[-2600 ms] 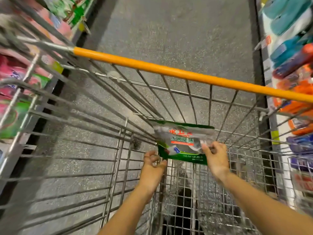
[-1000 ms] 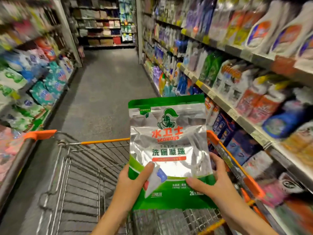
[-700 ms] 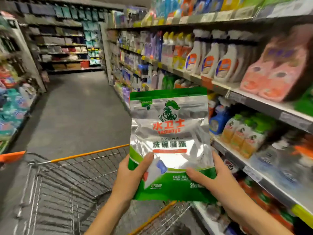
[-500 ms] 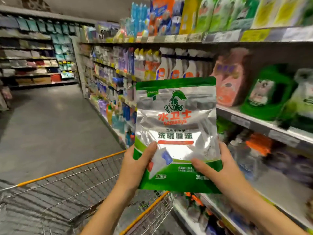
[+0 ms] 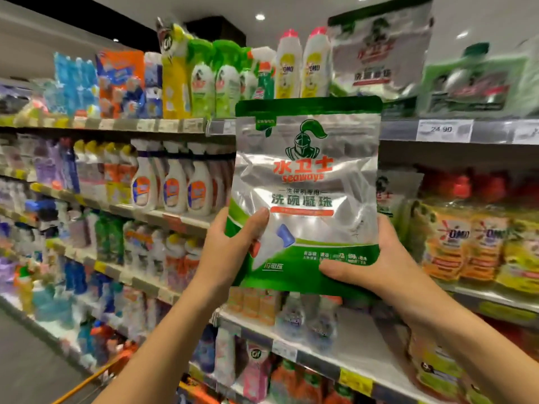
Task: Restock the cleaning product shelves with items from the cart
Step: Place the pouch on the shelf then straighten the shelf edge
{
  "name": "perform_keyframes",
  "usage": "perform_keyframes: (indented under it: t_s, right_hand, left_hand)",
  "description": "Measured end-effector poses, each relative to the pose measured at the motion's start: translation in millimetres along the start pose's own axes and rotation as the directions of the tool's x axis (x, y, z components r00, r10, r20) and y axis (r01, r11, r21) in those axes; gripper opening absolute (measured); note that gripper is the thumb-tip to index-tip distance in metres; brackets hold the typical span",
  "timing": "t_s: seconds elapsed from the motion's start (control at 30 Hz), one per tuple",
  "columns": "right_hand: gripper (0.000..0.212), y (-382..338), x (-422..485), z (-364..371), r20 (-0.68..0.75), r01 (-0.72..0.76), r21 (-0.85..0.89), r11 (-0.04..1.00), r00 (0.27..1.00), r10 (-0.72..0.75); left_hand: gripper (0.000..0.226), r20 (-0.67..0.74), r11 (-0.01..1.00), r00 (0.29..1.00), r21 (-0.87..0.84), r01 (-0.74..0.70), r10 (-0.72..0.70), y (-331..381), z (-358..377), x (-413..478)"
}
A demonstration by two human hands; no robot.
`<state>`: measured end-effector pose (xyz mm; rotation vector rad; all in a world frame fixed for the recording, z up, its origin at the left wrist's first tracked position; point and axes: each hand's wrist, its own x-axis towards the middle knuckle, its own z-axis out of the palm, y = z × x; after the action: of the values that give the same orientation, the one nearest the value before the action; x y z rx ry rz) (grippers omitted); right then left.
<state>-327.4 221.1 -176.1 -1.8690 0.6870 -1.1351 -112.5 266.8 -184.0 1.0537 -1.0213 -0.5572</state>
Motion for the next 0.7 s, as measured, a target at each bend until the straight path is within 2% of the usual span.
perform_keyframes:
  t_s: [0.07, 0.23, 0.33, 0.43, 0.53, 0.57, 0.67, 0.7]
  right_hand:
    - [0.090, 1, 18, -8, -0.023, 0.003, -0.025, 1.000, 1.000, -0.004]
    - [0.086, -17, 75, -36, -0.212, 0.052, -0.066, 0.996, 0.975, -0.065]
    - [0.091, -41, 120, -63, -0.268, 0.095, -0.067, 0.993, 0.957, -0.110]
    - [0.093, -63, 162, -91, -0.307, 0.115, -0.091, 0.989, 0.942, -0.138]
    - [0.096, -81, 197, -113, -0.360, 0.145, -0.109, 0.983, 0.916, -0.175]
    - [0.098, -85, 206, -120, -0.364, 0.155, -0.107, 0.982, 0.913, -0.184]
    - [0.110, -93, 226, -137, -0.380, 0.158, -0.156, 0.975, 0.901, -0.207]
    - [0.110, -95, 229, -140, -0.387, 0.163, -0.197, 0.967, 0.893, -0.229]
  left_hand:
    - [0.043, 0.043, 0.999, 0.999, -0.027, -0.027, 0.028, -6, 10, 30]
    - [0.058, 0.122, 0.985, 0.981, -0.103, -0.137, 0.149, 3, 48, 112]
    - [0.062, 0.128, 0.956, 0.955, -0.163, -0.245, 0.267, 32, 74, 165]
    - [0.057, 0.186, 0.910, 0.895, -0.179, -0.375, 0.405, 62, 97, 210]
    - [0.030, 0.271, 0.848, 0.805, -0.110, -0.519, 0.528, 85, 121, 248]
    - [0.029, 0.278, 0.820, 0.778, -0.069, -0.569, 0.563, 90, 128, 259]
    - [0.068, 0.282, 0.687, 0.686, 0.114, -0.718, 0.670, 99, 148, 287]
    - [0.073, 0.282, 0.650, 0.663, 0.152, -0.745, 0.694, 99, 154, 293]
